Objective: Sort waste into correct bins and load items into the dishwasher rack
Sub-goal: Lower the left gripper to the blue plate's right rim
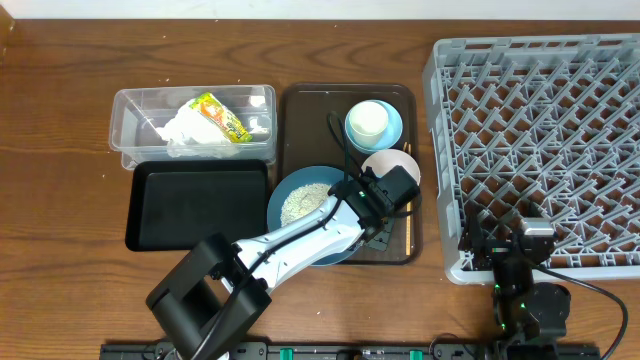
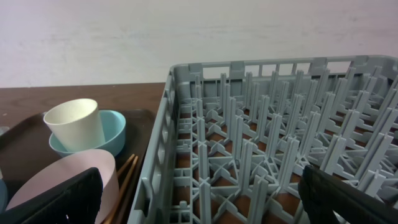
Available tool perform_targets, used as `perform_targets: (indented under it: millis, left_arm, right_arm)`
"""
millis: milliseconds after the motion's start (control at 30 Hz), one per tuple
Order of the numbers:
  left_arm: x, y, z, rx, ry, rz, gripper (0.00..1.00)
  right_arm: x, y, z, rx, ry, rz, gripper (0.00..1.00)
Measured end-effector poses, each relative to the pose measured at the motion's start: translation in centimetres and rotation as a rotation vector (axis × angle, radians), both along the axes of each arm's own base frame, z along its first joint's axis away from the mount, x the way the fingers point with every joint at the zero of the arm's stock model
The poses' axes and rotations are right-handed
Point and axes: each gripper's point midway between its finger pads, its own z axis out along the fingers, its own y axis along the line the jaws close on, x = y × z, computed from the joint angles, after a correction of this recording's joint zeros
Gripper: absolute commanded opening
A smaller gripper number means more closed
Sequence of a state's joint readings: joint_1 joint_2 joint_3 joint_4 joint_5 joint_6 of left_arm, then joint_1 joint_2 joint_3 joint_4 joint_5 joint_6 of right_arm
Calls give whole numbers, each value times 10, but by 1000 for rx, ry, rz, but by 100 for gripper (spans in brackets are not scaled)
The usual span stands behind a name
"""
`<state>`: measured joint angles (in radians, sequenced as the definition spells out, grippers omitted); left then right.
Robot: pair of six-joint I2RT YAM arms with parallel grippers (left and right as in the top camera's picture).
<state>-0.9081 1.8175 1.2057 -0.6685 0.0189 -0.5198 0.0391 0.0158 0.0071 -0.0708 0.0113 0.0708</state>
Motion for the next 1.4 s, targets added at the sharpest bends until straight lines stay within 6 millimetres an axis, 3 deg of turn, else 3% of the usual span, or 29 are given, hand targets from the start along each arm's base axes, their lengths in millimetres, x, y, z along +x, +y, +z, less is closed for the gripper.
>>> perform_targets:
  millis: [1000, 1400]
  left_arm:
    - [-3, -8, 1, -9, -19, -14, 27]
    - [-3, -6, -9, 17, -9, -13, 26]
  right_arm:
    - [0, 0, 0, 0, 0, 0, 99]
    - [0, 0, 0, 0, 0, 0, 99]
